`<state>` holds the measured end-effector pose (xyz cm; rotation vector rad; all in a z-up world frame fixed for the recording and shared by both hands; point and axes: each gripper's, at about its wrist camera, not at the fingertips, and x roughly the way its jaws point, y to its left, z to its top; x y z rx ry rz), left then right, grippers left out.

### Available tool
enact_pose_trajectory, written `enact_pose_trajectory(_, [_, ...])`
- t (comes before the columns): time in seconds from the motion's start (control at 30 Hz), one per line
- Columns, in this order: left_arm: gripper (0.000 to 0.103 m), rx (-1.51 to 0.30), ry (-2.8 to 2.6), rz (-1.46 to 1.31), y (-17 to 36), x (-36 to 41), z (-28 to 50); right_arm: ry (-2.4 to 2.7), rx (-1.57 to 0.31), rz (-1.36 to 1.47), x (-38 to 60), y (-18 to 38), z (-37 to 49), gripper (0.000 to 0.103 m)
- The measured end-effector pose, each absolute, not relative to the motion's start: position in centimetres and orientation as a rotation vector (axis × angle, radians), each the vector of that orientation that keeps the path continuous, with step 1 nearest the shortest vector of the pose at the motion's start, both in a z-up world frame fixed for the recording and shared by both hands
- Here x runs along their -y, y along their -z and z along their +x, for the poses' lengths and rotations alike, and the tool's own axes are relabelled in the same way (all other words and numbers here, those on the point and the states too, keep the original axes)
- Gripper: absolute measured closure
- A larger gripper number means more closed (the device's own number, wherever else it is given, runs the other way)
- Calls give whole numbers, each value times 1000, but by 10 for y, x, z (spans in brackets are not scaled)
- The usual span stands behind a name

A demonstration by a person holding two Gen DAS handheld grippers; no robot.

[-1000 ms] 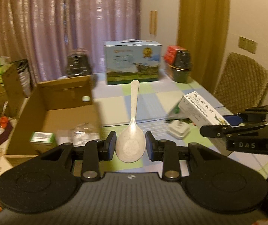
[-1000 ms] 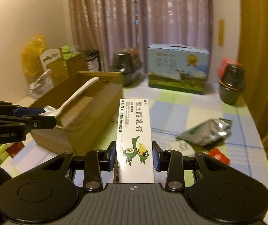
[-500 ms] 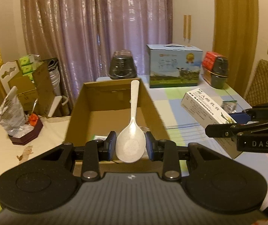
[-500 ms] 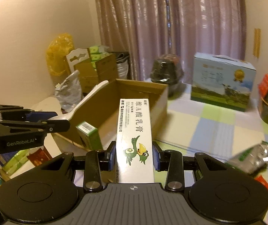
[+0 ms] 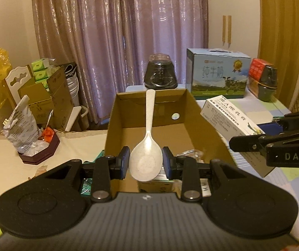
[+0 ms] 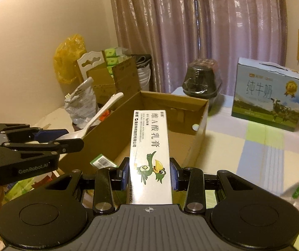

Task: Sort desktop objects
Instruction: 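Open the left tool to drop the spoon while right releases the ointment box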

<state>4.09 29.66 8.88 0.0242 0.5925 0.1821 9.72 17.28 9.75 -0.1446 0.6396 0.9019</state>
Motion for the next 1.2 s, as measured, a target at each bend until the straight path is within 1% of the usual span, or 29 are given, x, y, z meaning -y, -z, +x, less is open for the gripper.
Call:
enact_pose_trajectory(0.43, [75,-629,-201,26,-64,-322,60,-887,-663,-149,-193,-80,115,68])
enact_pose_trajectory(0.57, [75,-637,-202,77,-59,-319,65,-881,-670,-151,-194,-76,117,68])
enact_pose_trajectory(1.1, [74,-638,-192,7,-55,-324,56,-886,-694,-113,-203,-70,122,68])
enact_pose_trajectory(1.17, [73,-636,-194,5,-55,-324,55,-882,-691,-87,-203,-70,125,64])
enact_pose_trajectory(1.2, [72,-635,-194,3,-56,-324,54,-877,-695,-75,-200,-71,127,59])
